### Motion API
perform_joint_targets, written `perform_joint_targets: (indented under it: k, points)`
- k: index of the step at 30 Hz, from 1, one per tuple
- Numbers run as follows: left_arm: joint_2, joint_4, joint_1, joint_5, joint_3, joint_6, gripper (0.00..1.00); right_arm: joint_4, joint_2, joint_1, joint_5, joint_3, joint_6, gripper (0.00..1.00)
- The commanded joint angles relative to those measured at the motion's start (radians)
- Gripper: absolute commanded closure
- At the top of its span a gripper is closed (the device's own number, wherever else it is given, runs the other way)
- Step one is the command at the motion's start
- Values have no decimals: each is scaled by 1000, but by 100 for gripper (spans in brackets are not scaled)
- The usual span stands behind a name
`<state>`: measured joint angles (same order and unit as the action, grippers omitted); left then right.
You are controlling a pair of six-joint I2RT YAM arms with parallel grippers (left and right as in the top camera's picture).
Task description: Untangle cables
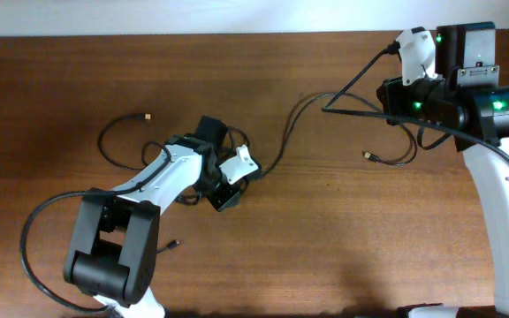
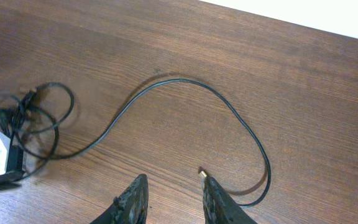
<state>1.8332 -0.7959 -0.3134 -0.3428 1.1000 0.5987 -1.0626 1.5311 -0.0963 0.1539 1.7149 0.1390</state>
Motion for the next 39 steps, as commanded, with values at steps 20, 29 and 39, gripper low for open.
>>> perform_joint_targets:
  k: [20, 29, 39]
  points:
    - [-1, -529, -57, 97, 986, -352, 100, 3, 16, -9, -8, 13, 7, 71]
    - [3, -732, -57, 188, 1288, -386, 100, 19, 56, -79, 77, -11, 8, 71]
    - [4, -702, -57, 219, 1253, -390, 100, 30, 93, -295, 59, -11, 10, 34]
